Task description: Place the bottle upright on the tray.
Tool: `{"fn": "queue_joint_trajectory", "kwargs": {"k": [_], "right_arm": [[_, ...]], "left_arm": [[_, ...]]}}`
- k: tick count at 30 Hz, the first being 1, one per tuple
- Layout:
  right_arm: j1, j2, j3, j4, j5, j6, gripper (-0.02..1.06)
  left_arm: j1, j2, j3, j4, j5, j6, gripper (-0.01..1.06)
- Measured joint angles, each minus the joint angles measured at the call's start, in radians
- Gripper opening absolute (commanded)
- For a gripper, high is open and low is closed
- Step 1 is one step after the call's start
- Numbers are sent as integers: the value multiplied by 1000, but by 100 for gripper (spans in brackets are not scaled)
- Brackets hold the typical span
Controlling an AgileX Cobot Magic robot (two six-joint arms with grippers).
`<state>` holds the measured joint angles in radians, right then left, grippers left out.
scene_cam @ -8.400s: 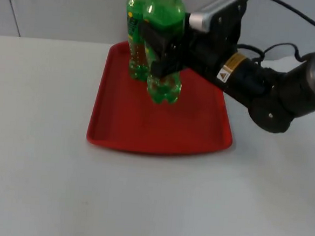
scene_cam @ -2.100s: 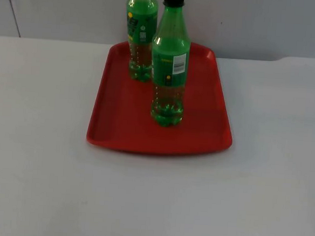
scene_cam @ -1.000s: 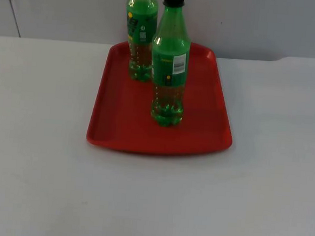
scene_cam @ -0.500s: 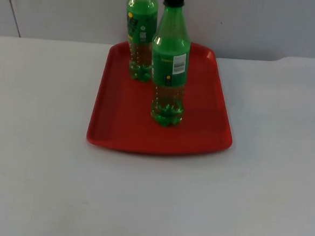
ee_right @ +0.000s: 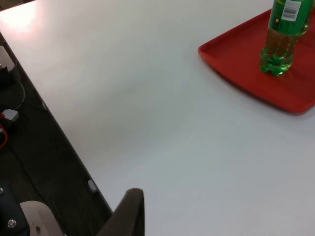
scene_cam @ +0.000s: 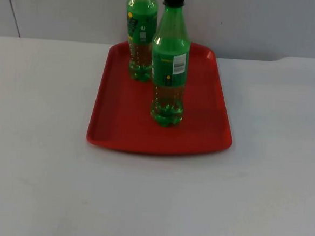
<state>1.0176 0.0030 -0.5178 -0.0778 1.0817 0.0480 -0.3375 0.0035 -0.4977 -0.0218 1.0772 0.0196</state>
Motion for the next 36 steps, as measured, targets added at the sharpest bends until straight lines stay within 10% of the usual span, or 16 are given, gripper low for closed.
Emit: {"fn": "queue_joint_trajectory", "kwargs": {"k": [17,36], "right_arm": [[-13,0,0,0,0,0,105],[-414,0,0,4,0,-2,105]], "left_arm": [[0,0,0,0,0,0,105],[0,0,0,0,0,0,105]]}}
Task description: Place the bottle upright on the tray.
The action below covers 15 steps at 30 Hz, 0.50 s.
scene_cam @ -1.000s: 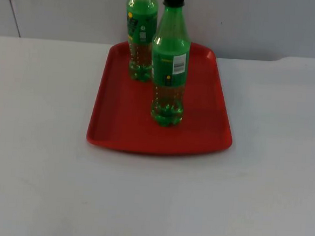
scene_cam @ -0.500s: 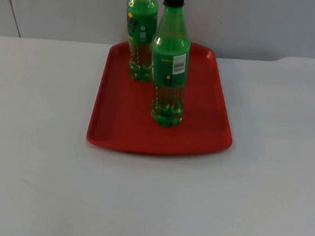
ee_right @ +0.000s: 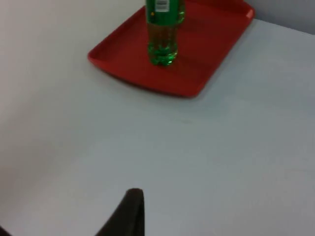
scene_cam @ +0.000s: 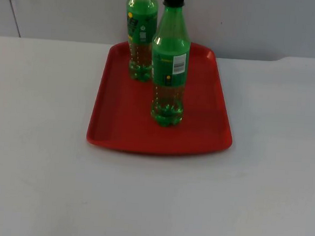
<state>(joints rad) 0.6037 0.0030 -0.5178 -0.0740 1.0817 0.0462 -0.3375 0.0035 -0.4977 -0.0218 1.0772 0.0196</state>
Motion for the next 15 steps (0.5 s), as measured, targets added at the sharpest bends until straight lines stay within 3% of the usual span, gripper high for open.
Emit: {"fn": "queue_joint_trajectory", "kwargs": {"k": [15], "right_arm": [[-300,0,0,0,0,0,105]], "left_arm": [[0,0,0,0,0,0,105]]}}
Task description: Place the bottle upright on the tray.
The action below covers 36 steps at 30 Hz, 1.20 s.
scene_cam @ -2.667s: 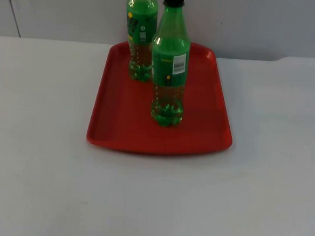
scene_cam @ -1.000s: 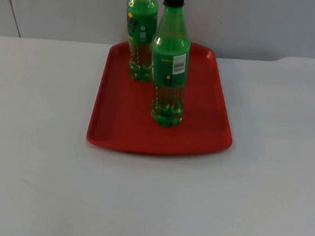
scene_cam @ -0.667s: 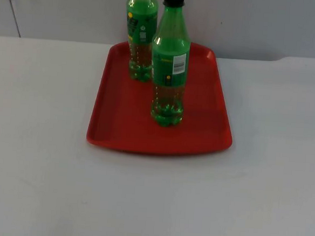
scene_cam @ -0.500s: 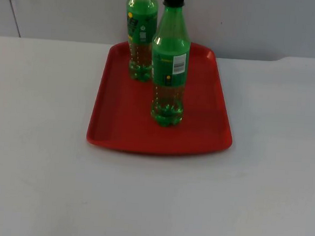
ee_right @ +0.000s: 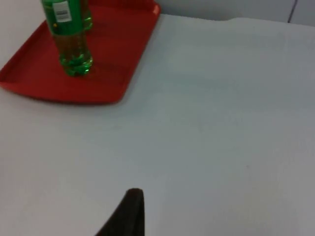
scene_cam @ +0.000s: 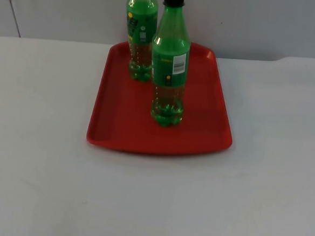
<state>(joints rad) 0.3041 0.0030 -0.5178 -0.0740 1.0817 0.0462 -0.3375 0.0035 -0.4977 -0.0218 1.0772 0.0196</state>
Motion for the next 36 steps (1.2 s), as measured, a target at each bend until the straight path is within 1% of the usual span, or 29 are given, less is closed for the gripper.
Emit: {"fn": "queue_joint_trajectory", "kwargs": {"k": [6,7,12,15,25,32,34,35,36], "right_arm": [[-136,0,0,0,0,0,105],[-136,0,0,0,0,0,105],[-217,0,0,0,0,0,105],[-239,0,0,0,0,0,105],[-245,0,0,0,0,0,105],[-245,0,0,0,0,0,105],[-245,0,0,0,0,0,105],[-245,0,0,0,0,0,105],[-245,0,0,0,0,0,105]], "left_arm": [[0,0,0,0,0,0,105],[0,0,0,0,0,0,105],[0,0,0,0,0,0,105],[0,0,0,0,0,0,105],[16,0,0,0,0,0,105],[91,0,0,0,0,0,105],[135,0,0,0,0,0,105],[135,0,0,0,0,0,105],[155,0,0,0,0,0,105]]}}
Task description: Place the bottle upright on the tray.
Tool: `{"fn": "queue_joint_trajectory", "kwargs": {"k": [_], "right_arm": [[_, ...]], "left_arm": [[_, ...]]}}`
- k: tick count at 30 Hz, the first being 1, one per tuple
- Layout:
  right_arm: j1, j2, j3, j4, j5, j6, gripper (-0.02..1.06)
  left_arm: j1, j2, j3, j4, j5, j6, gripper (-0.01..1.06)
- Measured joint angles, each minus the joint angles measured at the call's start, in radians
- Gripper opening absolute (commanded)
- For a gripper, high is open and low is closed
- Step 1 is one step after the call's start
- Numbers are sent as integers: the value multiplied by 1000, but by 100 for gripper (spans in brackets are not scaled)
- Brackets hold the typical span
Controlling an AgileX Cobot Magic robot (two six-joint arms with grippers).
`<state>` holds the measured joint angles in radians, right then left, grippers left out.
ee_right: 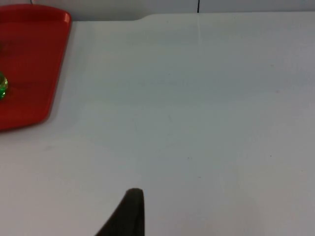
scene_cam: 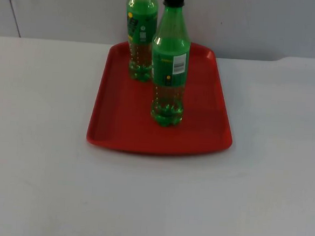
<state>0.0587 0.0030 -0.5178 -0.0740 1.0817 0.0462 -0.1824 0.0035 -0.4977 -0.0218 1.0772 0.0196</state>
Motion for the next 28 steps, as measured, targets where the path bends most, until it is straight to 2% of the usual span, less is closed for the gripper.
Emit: {"fn": "queue_joint_trajectory", "kwargs": {"k": [4,18,28], "right_arm": [[0,0,0,0,0,0,105],[0,0,0,4,0,0,105],[0,0,0,26,0,-25,105]], "left_arm": [[77,0,0,0,0,0,105],[207,0,0,0,0,0,105],[228,0,0,0,0,0,105]]}}
